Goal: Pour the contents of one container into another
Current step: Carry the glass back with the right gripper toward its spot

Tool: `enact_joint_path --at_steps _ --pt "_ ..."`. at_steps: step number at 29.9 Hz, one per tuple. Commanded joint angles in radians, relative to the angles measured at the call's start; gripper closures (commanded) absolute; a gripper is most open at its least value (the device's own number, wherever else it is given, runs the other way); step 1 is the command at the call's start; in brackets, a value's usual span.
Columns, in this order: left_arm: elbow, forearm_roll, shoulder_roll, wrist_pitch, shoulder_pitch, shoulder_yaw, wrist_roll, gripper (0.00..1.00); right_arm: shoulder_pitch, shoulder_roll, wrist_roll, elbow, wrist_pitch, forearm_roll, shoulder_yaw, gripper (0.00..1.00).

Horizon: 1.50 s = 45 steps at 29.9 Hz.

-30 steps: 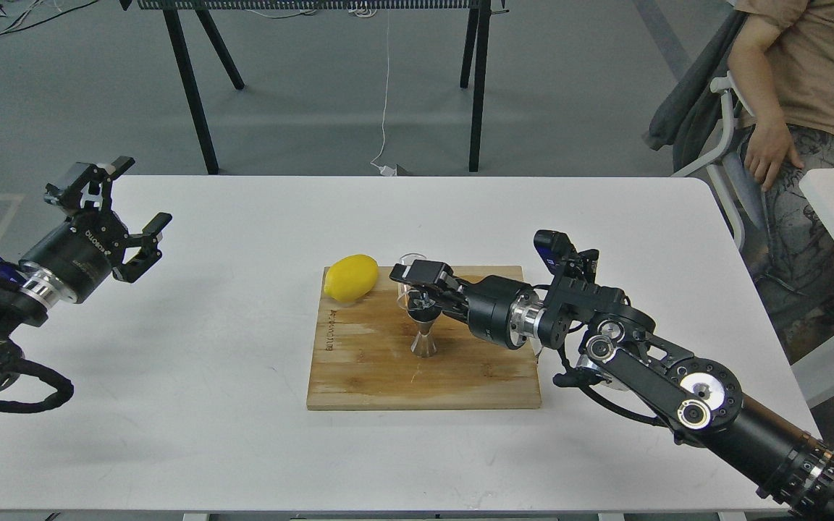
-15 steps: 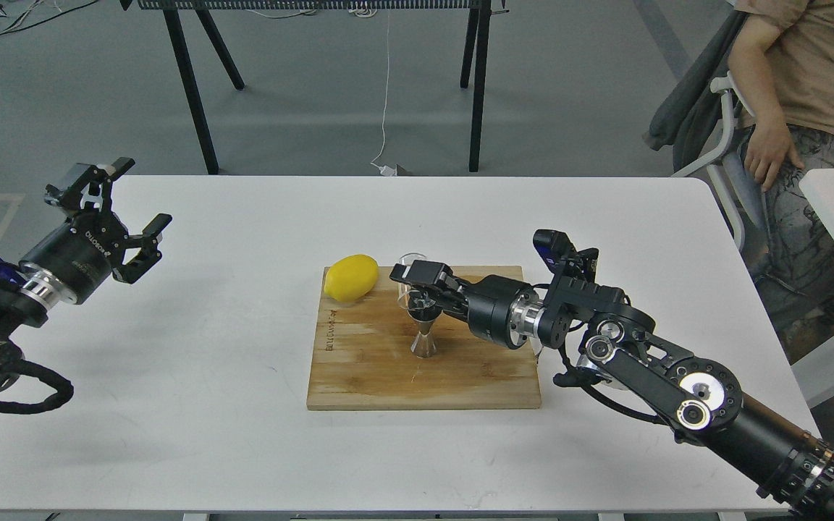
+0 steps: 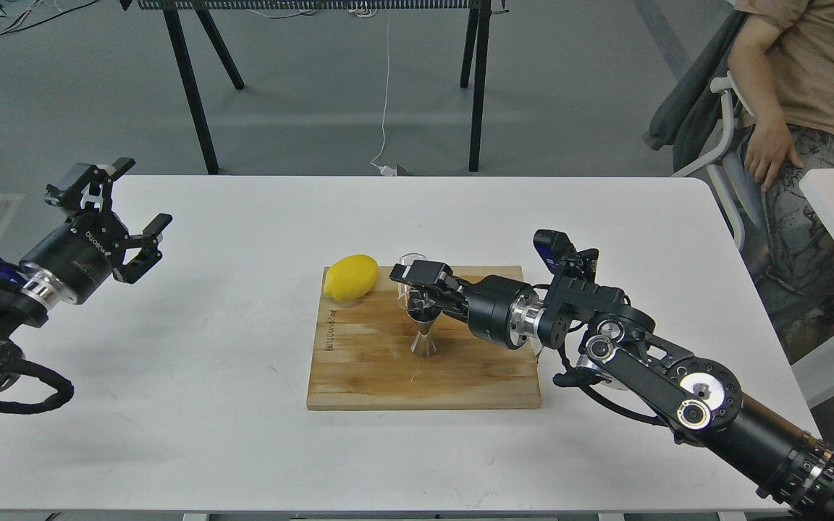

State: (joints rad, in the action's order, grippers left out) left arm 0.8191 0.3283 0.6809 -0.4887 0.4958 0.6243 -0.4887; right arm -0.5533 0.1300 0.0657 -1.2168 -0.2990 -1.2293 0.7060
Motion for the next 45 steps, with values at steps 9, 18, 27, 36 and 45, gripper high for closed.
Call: enact_joint_path --at_steps 9,18,27,36,45 --pt "0.0 0.0 0.003 0.0 0.001 0.0 0.0 0.02 -0.001 -0.004 0.0 -0.01 0.017 0.031 0.016 0.6" --pt "0.0 0.0 0.0 0.0 0.0 0.0 0.0 0.02 0.012 -0.004 0.002 -0.017 0.017 0.322 0.141 0.6" --pt "0.0 0.0 -0.018 0.0 -0.002 0.002 0.0 0.02 0.202 -0.052 -0.001 -0.021 0.021 0.902 0.452 0.6" --pt "0.0 0.0 -0.018 0.0 -0.002 0.002 0.0 0.02 0.369 -0.066 -0.015 -0.003 0.046 1.43 0.716 0.61" --pt "0.0 0.002 -0.02 0.0 -0.003 -0.002 0.0 0.02 0.487 -0.062 -0.072 0.06 0.172 1.614 0.796 0.61"
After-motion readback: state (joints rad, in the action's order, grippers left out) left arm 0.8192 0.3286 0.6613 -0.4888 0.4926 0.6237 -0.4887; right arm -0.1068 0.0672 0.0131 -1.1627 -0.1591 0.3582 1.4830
